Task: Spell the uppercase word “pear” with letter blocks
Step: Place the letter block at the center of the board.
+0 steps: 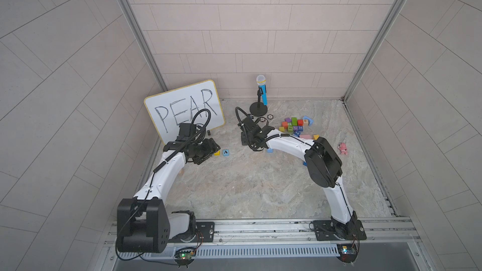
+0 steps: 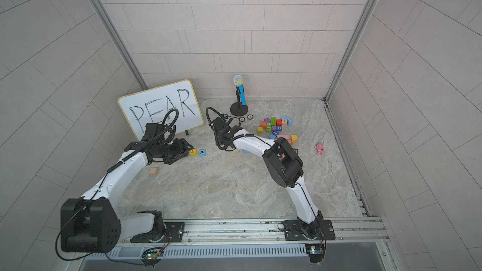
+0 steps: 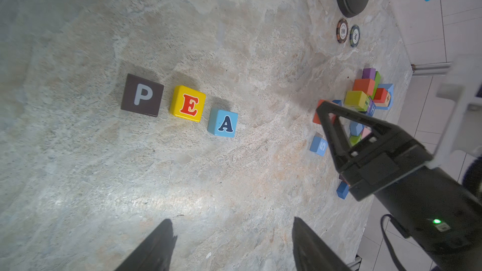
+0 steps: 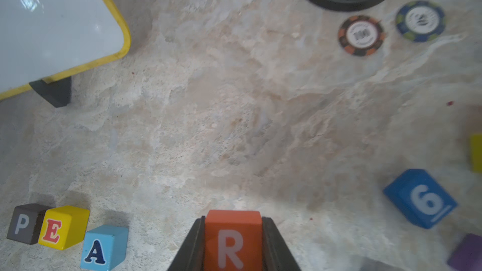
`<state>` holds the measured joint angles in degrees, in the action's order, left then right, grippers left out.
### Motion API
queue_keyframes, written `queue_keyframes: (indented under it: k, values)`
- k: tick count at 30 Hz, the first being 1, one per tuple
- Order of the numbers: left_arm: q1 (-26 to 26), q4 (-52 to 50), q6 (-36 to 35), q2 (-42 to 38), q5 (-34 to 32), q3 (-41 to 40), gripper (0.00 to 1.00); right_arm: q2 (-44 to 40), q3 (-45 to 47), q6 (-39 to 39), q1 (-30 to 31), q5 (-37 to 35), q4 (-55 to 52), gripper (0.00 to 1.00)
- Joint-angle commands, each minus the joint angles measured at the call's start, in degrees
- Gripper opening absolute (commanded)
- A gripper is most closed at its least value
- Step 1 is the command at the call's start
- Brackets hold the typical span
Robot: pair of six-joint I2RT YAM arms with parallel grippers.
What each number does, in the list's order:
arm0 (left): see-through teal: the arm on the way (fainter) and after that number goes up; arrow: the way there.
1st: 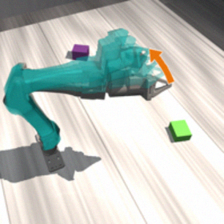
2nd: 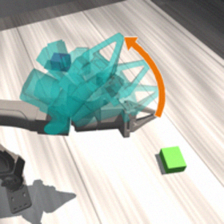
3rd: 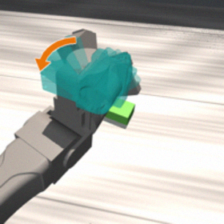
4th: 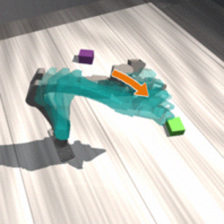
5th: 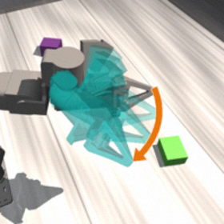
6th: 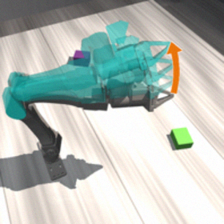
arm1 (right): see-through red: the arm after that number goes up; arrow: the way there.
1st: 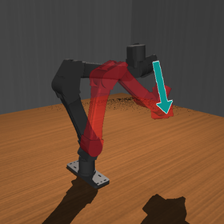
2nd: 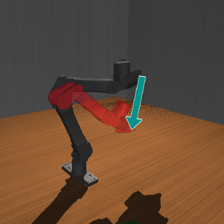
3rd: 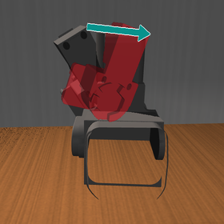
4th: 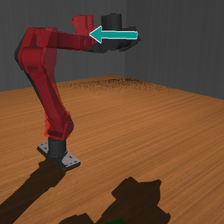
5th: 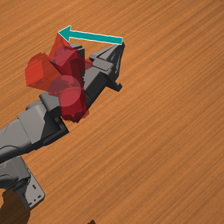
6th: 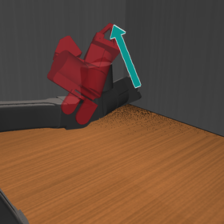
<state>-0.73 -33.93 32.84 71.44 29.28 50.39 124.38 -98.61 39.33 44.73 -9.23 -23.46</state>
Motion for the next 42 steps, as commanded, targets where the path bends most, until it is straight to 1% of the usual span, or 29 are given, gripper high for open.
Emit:
queue_keyframes:
  k: [1,10,16,33,42]
  values:
    - [1.3,-1.8,-2.0,-1.0,0.7,-1.1,0.75,2.2,-2.7,2.5,2.0,-0.5,-1.1,0.31]
    - [2.6,-0.4,-2.4,0.5,1.0,-2.3,0.75,6.7,-6.0,4.5,4.6,-1.3,-0.8,0.31]
    - [2.6,0.2,-2.3,0.6,1.3,-2.9,0.75,7.0,-4.3,6.6,5.4,-2.4,1.3,0.30]
    - [2.7,0.5,-2.4,0.4,1.4,-3.0,0.75,5.9,-2.8,7.5,6.7,-3.6,1.3,0.30]
    - [3.0,0.4,-2.4,-0.1,1.3,-3.1,0.75,5.7,-2.5,7.8,7.3,-2.9,1.4,0.29]
